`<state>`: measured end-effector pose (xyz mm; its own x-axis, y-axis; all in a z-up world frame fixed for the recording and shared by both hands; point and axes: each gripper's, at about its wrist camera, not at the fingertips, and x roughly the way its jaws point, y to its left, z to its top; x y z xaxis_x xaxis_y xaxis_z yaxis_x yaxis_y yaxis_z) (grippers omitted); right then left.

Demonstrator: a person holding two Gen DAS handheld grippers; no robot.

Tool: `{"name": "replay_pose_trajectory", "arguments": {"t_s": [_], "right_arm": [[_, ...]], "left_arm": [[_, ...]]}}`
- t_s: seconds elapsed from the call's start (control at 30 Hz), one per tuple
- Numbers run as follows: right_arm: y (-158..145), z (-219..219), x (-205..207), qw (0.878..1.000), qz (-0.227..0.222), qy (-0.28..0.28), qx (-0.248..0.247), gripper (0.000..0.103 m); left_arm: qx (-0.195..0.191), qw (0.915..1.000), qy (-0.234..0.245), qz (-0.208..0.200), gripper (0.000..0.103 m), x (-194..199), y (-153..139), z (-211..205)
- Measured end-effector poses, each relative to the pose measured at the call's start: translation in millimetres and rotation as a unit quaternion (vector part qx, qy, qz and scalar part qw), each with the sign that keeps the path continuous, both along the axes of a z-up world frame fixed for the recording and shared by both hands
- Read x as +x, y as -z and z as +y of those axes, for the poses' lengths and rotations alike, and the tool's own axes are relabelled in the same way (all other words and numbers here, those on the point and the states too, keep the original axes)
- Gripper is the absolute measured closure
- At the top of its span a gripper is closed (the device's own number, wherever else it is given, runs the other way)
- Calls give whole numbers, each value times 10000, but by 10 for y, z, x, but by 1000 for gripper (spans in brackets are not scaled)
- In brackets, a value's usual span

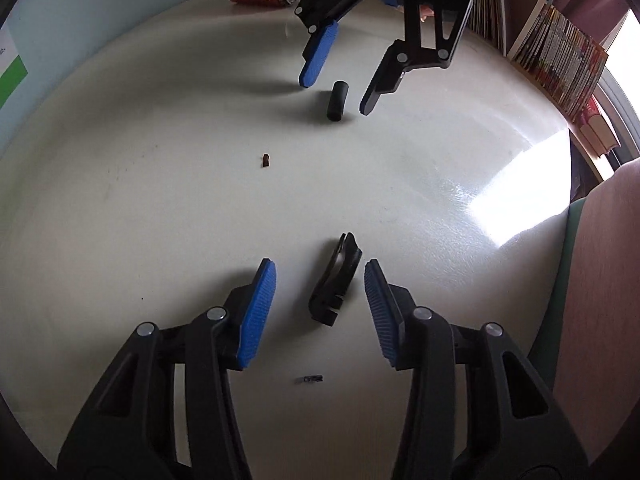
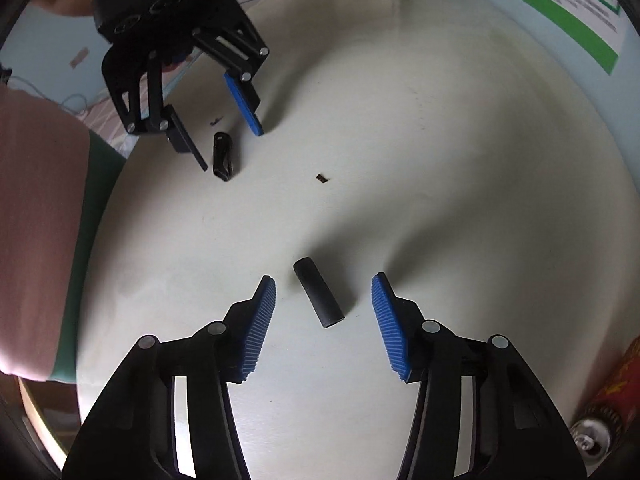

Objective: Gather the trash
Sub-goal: 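Grasp the black cylinder with the right tool while the left tool grasps the black clip, then carry the black cylinder and black clip to the bin and release both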

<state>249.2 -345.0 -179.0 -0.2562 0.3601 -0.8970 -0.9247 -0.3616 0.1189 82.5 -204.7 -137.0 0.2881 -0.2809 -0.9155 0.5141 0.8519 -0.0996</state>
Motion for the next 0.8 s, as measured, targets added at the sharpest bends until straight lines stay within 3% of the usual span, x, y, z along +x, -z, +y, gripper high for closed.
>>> {"name": "replay_pose_trajectory", "arguments": {"t_s": [0.03,0.1,0.2,0.27,0.5,0.63,0.8], "right_arm": [[-2,5,-20,9999,8,-94,70,57],[12,23,-38,9996,-83,-216,161,71],[9,34,-61,9982,-348,-405,274,82],[4,32,-72,9988,-269,-374,176,92],[-174,52,-57,9990,217,395,83,92],[-451,-72,-24,9941,387,946,364,92],[-791,-231,-92,9844,235,1592,706,92]], "left_arm": [[17,10000,-10,-11,63,-8,-4,2],[44,10000,10,-12,89,-39,-30,-6],[116,9998,150,-10,89,-48,-43,-59],[70,9998,139,88,89,-13,-52,-91],[-166,9993,-327,-45,89,92,-278,92],[9,9978,-571,-332,89,122,-578,407],[276,9962,-564,-612,89,214,-879,765]]}}
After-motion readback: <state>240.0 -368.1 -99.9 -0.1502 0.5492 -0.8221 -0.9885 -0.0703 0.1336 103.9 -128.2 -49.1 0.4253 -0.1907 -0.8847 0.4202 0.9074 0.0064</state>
